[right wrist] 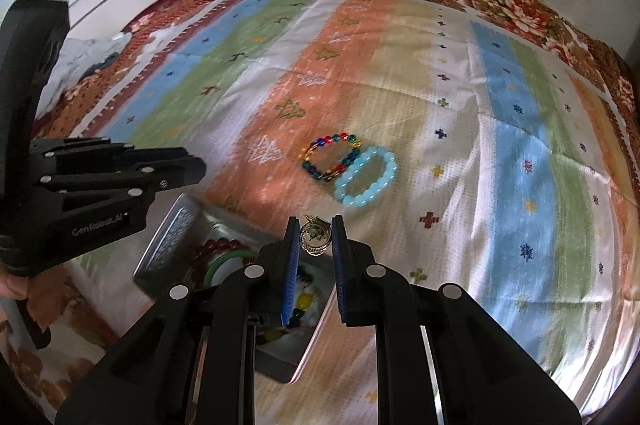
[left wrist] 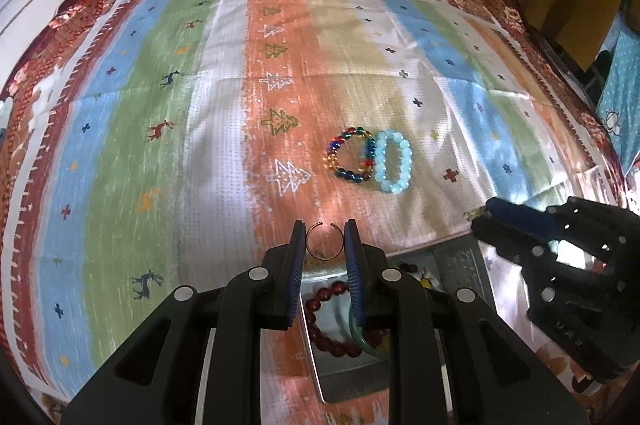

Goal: Organize jewelry
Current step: 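Lift the ring and charm and carry both over the silver tin, then open both tools to drop the ring and charm into the tin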

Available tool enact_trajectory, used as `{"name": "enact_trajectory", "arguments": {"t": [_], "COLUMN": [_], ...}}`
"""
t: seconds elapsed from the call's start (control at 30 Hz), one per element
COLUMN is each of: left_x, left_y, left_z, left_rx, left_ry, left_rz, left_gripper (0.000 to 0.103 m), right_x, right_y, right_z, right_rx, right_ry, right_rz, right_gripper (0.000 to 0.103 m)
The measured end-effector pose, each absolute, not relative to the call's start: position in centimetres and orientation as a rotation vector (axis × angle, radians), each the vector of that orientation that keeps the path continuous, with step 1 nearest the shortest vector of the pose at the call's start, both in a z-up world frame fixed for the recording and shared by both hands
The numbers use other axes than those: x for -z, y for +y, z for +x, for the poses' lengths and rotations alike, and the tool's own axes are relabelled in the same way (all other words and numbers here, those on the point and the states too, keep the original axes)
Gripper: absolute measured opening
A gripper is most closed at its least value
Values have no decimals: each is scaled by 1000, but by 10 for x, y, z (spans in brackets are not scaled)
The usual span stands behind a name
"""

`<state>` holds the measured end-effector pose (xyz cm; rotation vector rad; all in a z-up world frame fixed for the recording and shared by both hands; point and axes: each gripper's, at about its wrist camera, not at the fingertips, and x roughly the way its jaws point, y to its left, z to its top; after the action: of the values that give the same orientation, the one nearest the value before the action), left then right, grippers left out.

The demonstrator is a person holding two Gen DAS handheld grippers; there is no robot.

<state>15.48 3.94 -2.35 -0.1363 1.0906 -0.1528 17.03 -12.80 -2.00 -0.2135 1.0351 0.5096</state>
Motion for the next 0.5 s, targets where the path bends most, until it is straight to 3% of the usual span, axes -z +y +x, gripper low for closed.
{"name": "enact_trajectory", "arguments": {"t": [0.5], "left_x": [17], "left_y": [29], "left_z": [118], "left_rx": [221], "left_ry": [1070], "left_rz": [-160], "left_gripper": [19], "right_x": [24], "right_y": [-126], "right_z": [136], "right_rx": [-565], "right_ry": [1056], "right_rz": [-199], "right_gripper": [17]}}
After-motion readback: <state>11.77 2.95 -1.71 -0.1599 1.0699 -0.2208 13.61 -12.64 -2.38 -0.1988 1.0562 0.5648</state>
